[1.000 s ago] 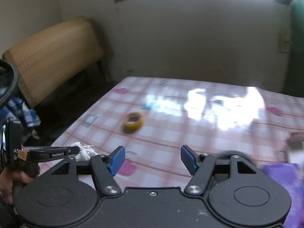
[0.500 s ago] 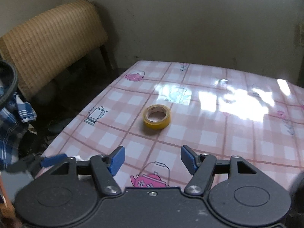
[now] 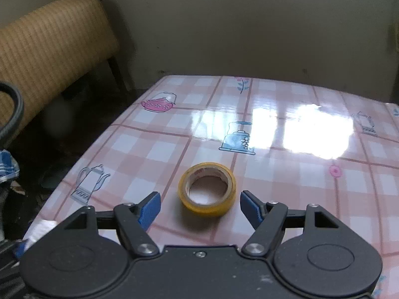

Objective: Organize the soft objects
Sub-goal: 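Grasp the white cloth with the left tool while the right tool grasps the yellow tape roll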

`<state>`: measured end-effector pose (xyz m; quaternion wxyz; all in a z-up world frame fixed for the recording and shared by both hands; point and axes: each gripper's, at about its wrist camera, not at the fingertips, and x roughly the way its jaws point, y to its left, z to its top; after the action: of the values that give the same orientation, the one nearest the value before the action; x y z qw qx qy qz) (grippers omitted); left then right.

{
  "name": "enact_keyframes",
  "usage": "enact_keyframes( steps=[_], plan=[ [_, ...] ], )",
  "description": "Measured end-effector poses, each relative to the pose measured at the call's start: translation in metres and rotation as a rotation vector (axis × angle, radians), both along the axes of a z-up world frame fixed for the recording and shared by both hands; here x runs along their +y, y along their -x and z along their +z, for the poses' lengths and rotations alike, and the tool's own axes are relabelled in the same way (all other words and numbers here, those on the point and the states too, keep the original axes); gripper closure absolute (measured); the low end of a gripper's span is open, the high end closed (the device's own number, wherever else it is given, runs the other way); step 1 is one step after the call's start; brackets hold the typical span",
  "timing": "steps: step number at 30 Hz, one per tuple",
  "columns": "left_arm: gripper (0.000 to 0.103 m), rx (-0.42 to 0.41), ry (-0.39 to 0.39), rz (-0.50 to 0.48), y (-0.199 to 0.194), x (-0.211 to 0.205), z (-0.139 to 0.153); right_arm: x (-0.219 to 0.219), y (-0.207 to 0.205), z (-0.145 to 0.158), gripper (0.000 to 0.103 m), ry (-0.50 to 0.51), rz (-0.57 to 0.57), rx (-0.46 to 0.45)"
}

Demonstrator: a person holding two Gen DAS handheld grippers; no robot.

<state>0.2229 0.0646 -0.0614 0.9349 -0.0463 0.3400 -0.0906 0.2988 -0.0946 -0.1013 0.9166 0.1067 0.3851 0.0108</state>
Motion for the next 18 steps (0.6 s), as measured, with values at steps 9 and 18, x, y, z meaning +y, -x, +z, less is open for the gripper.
enact_keyframes(
  steps=[9,18],
  plan=[
    [0.076,0.003,-0.003,0.032,-0.003,0.000,0.001,0.000,-0.001,-0.007,0.032,0.019,0.010,0.003],
    [0.076,0.032,-0.073,0.063,0.012,-0.021,0.020,-0.004,0.081,0.038,0.032,0.048,0.056,-0.031]
  ],
)
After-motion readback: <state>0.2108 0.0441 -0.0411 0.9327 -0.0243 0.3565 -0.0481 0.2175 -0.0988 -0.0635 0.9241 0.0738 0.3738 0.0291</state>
